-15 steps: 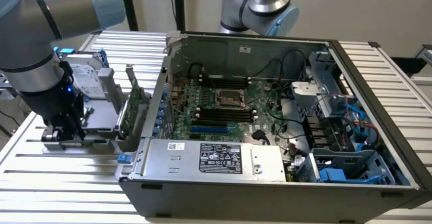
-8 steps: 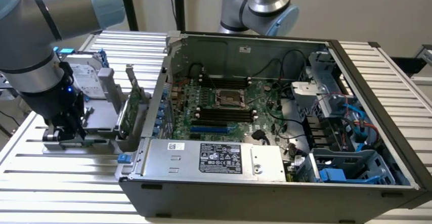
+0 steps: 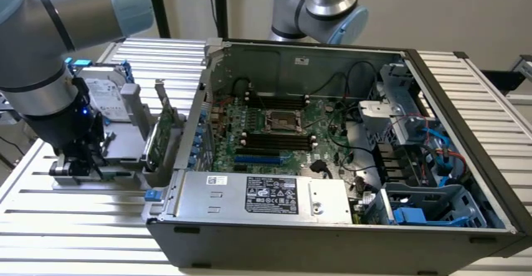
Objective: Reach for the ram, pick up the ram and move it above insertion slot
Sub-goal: 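Pick up the ram and move it above insertion slot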
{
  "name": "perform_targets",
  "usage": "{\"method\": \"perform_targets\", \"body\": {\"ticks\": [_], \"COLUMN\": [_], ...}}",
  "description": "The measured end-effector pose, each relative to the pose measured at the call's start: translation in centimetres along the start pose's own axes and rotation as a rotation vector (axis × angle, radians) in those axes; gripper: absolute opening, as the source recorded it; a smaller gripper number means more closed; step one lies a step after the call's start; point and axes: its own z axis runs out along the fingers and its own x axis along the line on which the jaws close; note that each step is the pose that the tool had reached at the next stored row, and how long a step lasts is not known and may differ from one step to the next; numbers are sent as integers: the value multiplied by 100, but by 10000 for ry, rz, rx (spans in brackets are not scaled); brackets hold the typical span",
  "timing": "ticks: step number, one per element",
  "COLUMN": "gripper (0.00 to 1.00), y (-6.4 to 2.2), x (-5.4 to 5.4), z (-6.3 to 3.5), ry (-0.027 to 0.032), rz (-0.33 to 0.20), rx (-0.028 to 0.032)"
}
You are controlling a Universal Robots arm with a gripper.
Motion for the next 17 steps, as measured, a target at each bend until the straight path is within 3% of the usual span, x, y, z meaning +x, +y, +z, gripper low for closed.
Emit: {"method": "perform_targets", "body": {"ticks": [1,10,12,14,17], "gripper": [31,31,29,16,14], "y": [0,-3,-4,-3,-2], "x": [1,7,8,8,6], "z": [8,169,199,199,150], "ry": [-1,2,1,2,-1], "rz": [0,-2,-2,-1,0], "rx": [2,-2,-1,-6,-47]}}
